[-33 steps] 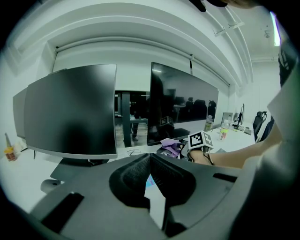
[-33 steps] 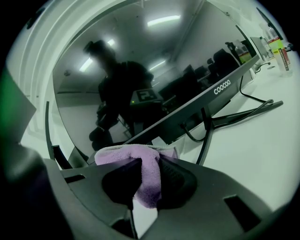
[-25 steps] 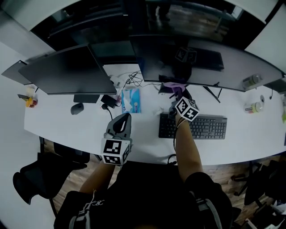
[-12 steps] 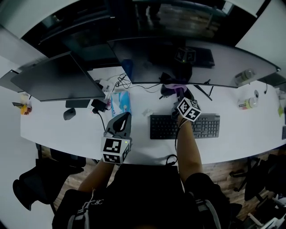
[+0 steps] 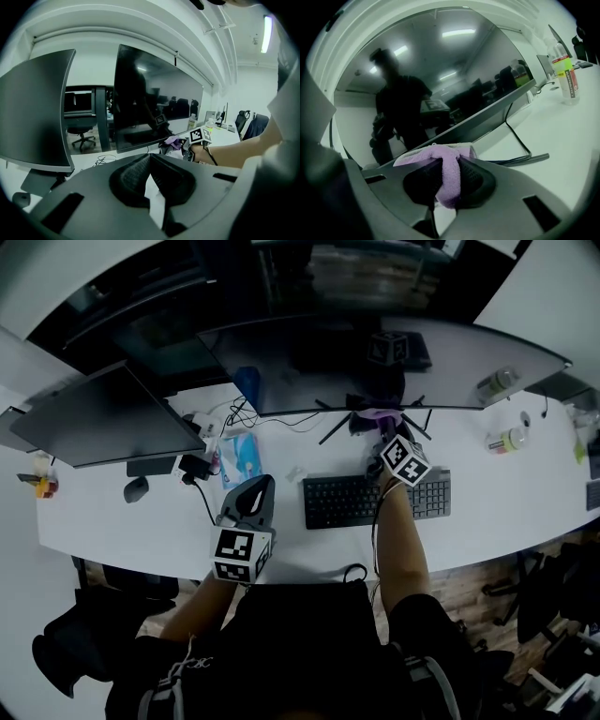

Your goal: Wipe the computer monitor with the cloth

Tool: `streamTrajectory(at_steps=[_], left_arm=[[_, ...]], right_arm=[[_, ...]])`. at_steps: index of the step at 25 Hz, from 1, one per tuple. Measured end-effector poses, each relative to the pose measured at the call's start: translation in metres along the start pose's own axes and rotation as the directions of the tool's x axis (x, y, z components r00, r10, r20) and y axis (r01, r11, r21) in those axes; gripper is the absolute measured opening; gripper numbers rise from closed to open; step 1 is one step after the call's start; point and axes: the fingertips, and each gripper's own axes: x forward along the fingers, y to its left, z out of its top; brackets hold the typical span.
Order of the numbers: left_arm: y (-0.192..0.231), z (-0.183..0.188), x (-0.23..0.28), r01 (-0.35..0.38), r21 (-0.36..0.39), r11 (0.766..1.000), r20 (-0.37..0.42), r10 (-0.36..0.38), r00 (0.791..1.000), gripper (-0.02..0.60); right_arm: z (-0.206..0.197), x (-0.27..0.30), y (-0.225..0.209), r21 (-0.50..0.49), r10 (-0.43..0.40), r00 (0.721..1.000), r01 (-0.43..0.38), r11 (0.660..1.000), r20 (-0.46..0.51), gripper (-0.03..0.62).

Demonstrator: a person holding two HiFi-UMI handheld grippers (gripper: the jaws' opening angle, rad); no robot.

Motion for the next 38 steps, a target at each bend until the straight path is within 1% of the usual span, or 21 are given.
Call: streamTrajectory(at_steps=[4,9,17,28,35,38], left_arm=[[0.003,-0.005,0.0,0.022,0.006,1.0,-0.012,-0.022,1.0,0.014],[-0.006,-0.004,0.011,0.048,0.011,0.999,-0.015,-0.048,0.999,0.014],[-0.028,-0.002,0.032,0.067,0.026,0.997,-0.026,-0.066,0.997,0.014],[-0.071,0.014,0.071,0.108,0.052,0.993,-0.033,-0.107,0.994,0.014],[-0.088,0.017,0.085,0.129,0.08,0.988,-0.051,-0.125,0.991,0.014],[-0.094,0.017,0.09,0.138,0.098,0.986,-0.063,-0.132,0.989,0.014]], right_arm=[[0.007,-0.004,-0.015,0.013,-0.038,0.999,0.038,0.999,0.011,0.08],[0.028,-0.008,-0.046,0.056,-0.117,0.992,0.114,0.992,0.049,0.08],[0.055,-0.015,-0.096,0.103,-0.161,0.983,0.151,0.983,0.087,0.081],[0.096,-0.024,-0.161,0.155,-0.221,0.967,0.201,0.967,0.124,0.081],[0.117,-0.03,-0.199,0.172,-0.264,0.955,0.239,0.956,0.137,0.081],[0.127,-0.032,-0.212,0.154,-0.275,0.952,0.253,0.955,0.138,0.081]])
